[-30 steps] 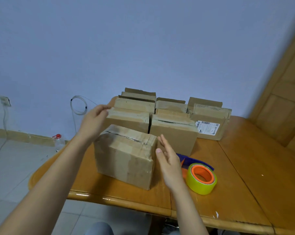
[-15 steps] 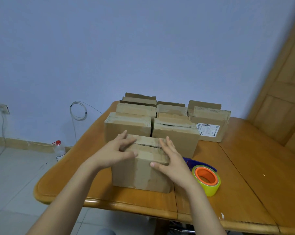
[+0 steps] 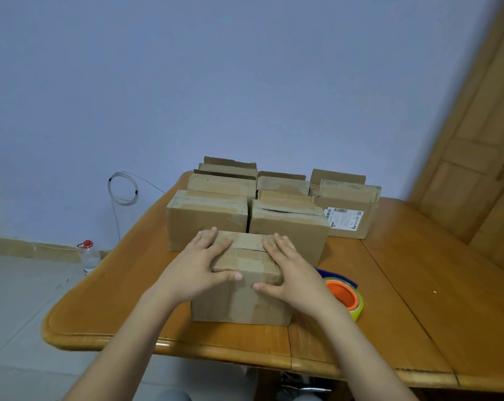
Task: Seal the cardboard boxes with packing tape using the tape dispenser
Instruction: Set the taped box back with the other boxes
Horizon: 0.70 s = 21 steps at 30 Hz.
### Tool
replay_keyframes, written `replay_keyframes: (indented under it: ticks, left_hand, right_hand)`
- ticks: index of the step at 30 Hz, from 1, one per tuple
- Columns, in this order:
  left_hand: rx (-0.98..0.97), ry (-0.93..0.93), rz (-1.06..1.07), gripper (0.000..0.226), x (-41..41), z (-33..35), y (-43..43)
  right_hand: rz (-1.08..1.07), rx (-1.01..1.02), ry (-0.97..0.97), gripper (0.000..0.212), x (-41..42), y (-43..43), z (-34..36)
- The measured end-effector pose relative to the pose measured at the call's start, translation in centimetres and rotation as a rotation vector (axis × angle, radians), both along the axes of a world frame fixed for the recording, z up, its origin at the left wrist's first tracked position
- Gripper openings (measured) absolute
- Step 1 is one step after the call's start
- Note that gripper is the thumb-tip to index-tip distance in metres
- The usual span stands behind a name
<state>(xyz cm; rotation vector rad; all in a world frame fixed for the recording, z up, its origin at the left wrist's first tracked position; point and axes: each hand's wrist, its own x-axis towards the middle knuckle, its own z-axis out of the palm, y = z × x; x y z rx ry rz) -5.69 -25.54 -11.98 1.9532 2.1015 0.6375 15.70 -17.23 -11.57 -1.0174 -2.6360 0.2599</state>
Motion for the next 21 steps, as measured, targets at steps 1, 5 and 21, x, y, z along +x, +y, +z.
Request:
replay_keyframes:
  ticks: [1, 5, 21]
  left_hand:
    - [0.012, 0.009, 0.004, 0.12, 0.1, 0.0, -0.2]
    - [0.013, 0.083, 0.02, 0.115, 0.5, 0.2, -1.0]
    - [0.259, 0.242, -0.024, 0.084, 8.4, 11.9, 1.4]
  right_hand:
    - [-0.006, 0.054, -0.049, 0.091, 0.1, -0.2, 0.1]
    - [-0.005, 0.15, -0.179, 0.089, 0.3, -0.6, 0.8]
    - [-0.061, 0.321, -0.07, 0.087, 8.0, 0.8, 12.2]
